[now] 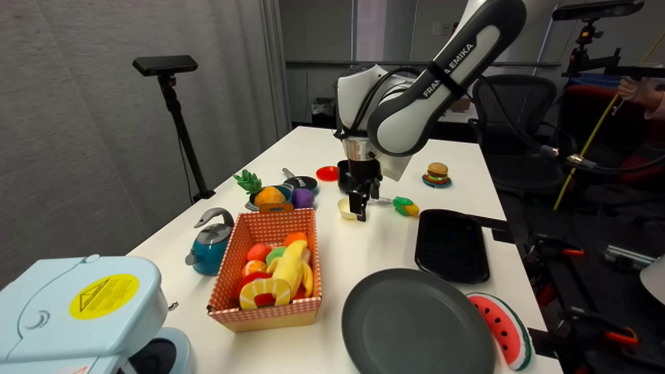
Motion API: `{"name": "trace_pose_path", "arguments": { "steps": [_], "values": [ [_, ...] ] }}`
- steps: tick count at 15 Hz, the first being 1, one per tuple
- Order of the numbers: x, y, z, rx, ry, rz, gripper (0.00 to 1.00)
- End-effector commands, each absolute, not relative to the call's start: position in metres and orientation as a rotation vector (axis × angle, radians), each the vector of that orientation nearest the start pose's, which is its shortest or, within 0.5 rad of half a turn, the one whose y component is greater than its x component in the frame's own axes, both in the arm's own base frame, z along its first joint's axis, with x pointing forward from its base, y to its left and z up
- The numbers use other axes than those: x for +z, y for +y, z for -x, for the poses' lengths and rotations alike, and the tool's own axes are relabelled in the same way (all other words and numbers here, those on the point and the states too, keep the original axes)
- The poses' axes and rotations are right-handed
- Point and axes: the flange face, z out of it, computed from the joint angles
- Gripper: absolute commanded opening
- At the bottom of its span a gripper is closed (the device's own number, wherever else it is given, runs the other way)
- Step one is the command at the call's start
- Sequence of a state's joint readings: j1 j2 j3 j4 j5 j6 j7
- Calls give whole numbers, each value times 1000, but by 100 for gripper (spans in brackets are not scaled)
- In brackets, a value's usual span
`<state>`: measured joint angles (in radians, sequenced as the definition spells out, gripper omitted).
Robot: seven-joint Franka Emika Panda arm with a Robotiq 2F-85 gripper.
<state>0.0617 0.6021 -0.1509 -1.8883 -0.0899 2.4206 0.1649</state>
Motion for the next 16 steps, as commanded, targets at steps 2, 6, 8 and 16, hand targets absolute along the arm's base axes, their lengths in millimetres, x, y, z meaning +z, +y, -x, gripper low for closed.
{"name": "trace_pose_path", "arguments": {
  "steps": [2, 6, 8, 16],
  "values": [
    [178, -58, -642, 118, 309, 3294, 100],
    [173, -61, -651, 119, 330, 3296, 100],
    [170, -63, -655, 122, 343, 3299, 100],
    [157, -78, -667, 127, 399, 3313, 100]
  ]
}}
